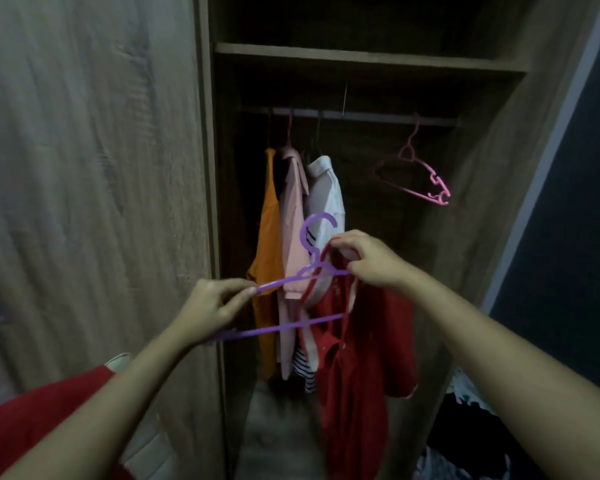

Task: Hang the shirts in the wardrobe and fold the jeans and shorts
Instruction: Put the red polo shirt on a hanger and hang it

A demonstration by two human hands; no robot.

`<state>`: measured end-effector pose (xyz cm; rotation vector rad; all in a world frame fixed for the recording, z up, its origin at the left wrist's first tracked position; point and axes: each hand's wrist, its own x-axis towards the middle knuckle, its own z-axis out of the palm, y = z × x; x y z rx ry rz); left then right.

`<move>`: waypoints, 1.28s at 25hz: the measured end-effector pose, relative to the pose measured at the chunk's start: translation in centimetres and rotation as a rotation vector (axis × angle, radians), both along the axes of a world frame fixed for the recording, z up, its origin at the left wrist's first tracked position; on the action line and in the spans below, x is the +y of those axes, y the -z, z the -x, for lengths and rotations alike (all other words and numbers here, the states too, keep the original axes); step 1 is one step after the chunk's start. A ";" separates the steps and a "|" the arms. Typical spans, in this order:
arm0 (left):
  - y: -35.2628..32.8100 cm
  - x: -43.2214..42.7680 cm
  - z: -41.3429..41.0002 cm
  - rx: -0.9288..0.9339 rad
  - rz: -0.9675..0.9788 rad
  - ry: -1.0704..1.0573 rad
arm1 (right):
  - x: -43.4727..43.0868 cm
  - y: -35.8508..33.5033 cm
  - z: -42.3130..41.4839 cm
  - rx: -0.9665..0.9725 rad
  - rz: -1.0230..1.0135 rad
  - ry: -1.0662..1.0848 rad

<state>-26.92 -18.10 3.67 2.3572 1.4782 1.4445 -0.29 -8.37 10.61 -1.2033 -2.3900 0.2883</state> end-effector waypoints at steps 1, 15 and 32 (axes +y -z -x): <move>1.0 0.2 -0.7 -0.052 -0.031 -0.006 | -0.9 -0.3 0.6 -0.067 -0.031 -0.039; 8.6 -4.2 -13.0 0.050 -0.215 -0.260 | -4.6 0.6 -2.4 -0.025 -0.674 0.141; 9.9 -1.9 -15.4 -0.150 0.223 -0.228 | -6.4 -3.2 -4.4 0.291 -0.679 0.125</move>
